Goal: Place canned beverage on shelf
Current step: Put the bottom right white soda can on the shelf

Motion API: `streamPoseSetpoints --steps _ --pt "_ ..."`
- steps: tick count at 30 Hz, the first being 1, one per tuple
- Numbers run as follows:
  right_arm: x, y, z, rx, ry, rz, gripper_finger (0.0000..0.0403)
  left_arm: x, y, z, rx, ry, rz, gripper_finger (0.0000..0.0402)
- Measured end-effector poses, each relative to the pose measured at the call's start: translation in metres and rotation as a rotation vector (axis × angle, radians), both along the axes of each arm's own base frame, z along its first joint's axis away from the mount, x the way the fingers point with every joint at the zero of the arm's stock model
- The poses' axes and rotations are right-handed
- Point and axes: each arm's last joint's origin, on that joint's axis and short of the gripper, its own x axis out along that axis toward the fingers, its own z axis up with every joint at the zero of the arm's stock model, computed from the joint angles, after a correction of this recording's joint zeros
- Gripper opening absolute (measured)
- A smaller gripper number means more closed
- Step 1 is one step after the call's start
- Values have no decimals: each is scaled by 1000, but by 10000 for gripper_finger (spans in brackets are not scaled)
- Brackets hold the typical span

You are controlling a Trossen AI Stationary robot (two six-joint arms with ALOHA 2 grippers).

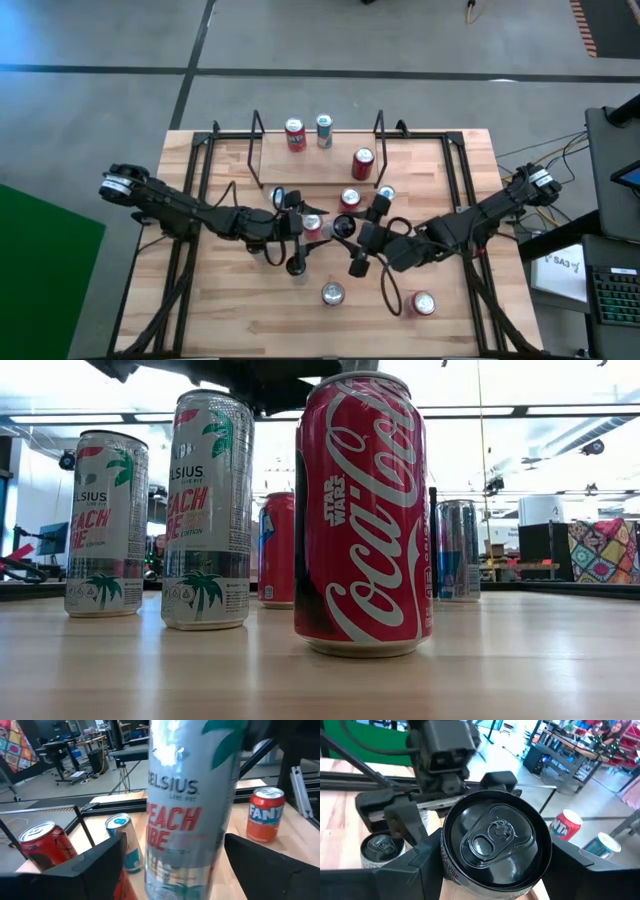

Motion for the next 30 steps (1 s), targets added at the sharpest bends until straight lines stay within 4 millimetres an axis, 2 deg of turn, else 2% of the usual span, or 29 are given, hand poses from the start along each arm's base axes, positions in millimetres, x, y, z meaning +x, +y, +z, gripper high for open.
streamPoseSetpoints --steps 5,14,17,20,22,27,30 --pt "5 -5 6 -9 -40 -3 239 2 1 1 -4 -15 -74 324" --pt "13 -22 12 64 -127 -68 239 4 14 4 -3 -41 -37 319" --pt "15 -30 12 78 -137 -95 239 5 21 4 7 -38 -17 299" --pt "17 -35 12 79 -141 -110 239 6 28 4 10 -38 3 257" --pt "18 -39 12 78 -142 -119 254 7 32 4 8 -38 5 229" --pt "19 -44 16 50 -150 -147 320 8 43 2 -2 -27 -1 229" --pt "19 -44 28 35 -167 -140 347 6 47 3 -16 -21 -54 229"
